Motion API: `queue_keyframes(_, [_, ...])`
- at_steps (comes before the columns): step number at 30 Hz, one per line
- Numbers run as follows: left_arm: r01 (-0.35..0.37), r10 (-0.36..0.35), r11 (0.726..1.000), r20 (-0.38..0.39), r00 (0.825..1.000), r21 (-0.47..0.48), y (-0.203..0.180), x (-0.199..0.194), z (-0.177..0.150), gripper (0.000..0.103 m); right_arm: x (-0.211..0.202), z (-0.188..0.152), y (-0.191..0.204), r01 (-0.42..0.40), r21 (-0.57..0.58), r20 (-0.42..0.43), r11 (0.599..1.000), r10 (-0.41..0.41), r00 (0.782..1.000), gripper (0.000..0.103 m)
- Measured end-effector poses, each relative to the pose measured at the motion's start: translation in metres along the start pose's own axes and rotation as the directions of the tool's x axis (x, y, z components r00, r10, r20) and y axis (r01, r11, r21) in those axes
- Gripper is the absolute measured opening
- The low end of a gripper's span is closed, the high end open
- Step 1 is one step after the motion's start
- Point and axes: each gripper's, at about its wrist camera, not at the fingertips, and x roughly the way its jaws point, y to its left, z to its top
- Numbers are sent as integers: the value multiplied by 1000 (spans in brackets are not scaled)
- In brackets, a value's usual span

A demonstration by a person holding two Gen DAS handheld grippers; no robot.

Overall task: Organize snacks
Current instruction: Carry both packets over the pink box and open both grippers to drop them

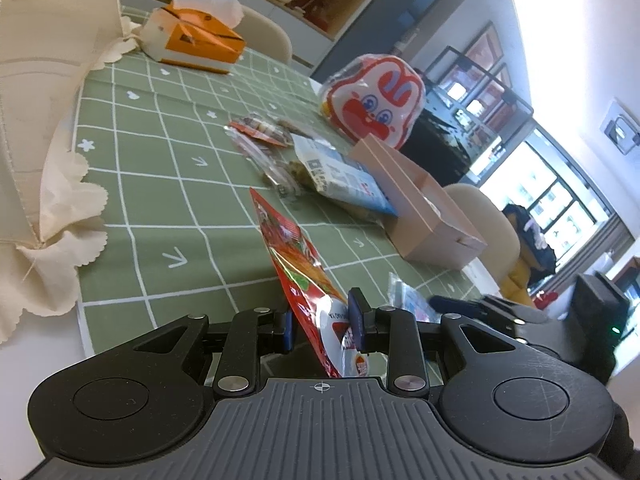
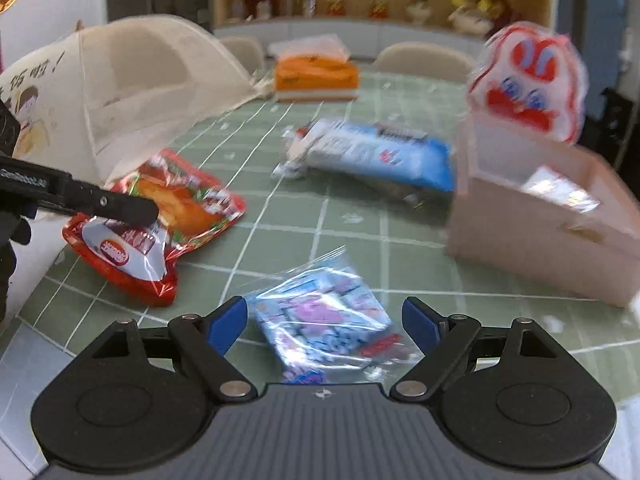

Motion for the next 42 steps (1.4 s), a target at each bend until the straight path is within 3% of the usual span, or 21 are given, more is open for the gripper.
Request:
queue_keyframes(1, [7,-7,1000,-3,1000,8,-1,0,0,31,1,0,3,-1,-11,-4,1000,1,1000,86])
queue_keyframes(5, [30,-29,999,-15,999,39,-8,3,-3,30,-9,-2,10,-7,-52,-3,999,7,1000,70])
queue_keyframes(9, [30,-29,997,-11,1000,76,-17,4,-4,29,-28,-6,1,4,-32,4,999,-4,1000,65])
queue_keyframes(19, [42,-39,993,-28,999,106,-52,15,-14,27,-83,-23,-40,75,52,117,996,-81,990,65])
queue_keyframes(27, [8,-5,967,-13,1000,253,-116,27,-19,23,-117,-39,-67,86,112,185,990,-106,977,65])
queue_keyframes(32, [5,-22,930,41,999,368,-168,30,-1,23,-147,-17,-87,123,127,282,984,-155,947,65])
queue_keyframes(37, [25,-80,885,100,992,465,-218,44,30,23,-179,32,-117,130,176,381,976,-190,905,65])
queue_keyframes(40, [28,-112,883,153,982,468,-234,60,61,23,-184,66,-140,149,227,406,962,-233,884,65])
queue_keyframes(42, [23,-119,896,191,974,442,-235,77,86,23,-182,83,-155,183,262,412,948,-281,867,65])
